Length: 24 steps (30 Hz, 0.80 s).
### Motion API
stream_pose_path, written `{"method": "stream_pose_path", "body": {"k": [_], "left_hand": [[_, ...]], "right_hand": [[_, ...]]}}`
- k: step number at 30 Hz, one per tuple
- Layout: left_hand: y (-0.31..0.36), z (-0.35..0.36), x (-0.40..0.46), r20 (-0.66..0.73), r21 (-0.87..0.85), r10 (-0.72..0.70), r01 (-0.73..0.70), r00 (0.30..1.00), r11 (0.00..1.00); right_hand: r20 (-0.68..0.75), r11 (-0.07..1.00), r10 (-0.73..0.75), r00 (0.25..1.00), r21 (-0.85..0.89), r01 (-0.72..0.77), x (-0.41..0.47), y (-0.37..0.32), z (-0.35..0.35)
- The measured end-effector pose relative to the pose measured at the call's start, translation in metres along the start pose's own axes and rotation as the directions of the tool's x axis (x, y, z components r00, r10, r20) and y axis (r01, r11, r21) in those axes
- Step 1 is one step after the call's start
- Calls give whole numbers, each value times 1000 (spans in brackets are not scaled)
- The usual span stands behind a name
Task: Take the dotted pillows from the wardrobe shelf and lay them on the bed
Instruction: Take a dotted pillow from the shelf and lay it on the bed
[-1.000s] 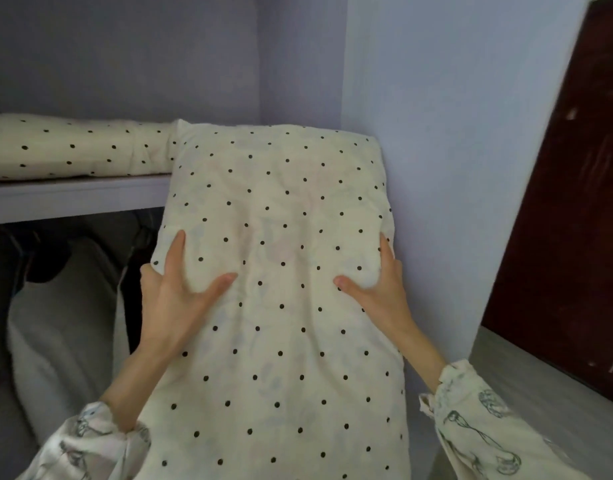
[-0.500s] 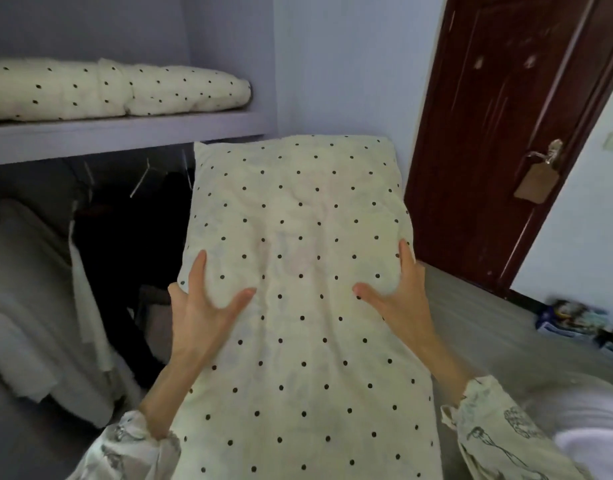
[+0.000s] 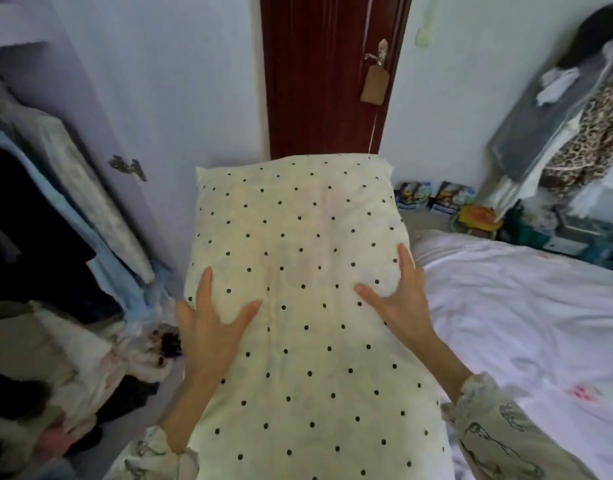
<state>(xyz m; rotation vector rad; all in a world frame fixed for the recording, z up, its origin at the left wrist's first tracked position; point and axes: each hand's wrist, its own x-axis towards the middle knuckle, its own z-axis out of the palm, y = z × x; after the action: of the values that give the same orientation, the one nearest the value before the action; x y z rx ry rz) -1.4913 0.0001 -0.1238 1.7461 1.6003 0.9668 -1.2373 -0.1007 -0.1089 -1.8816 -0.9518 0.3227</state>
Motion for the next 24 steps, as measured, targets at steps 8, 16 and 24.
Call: {"method": "stream_pose_path", "body": {"k": [8,16,24], "left_hand": [[56,125,27,229,-85,123,-106,966,991],[141,258,95,331,-148,219,-179,918,973],[202,353,170,344,-139,268,-233,900,962]], "right_hand": [[-193,991,128,973,-22,-135,48,74,-70],[-301,975,205,931,-15,-220,163,133,-125],[-328,969,229,916,-18,-248,279,163,-150]]}}
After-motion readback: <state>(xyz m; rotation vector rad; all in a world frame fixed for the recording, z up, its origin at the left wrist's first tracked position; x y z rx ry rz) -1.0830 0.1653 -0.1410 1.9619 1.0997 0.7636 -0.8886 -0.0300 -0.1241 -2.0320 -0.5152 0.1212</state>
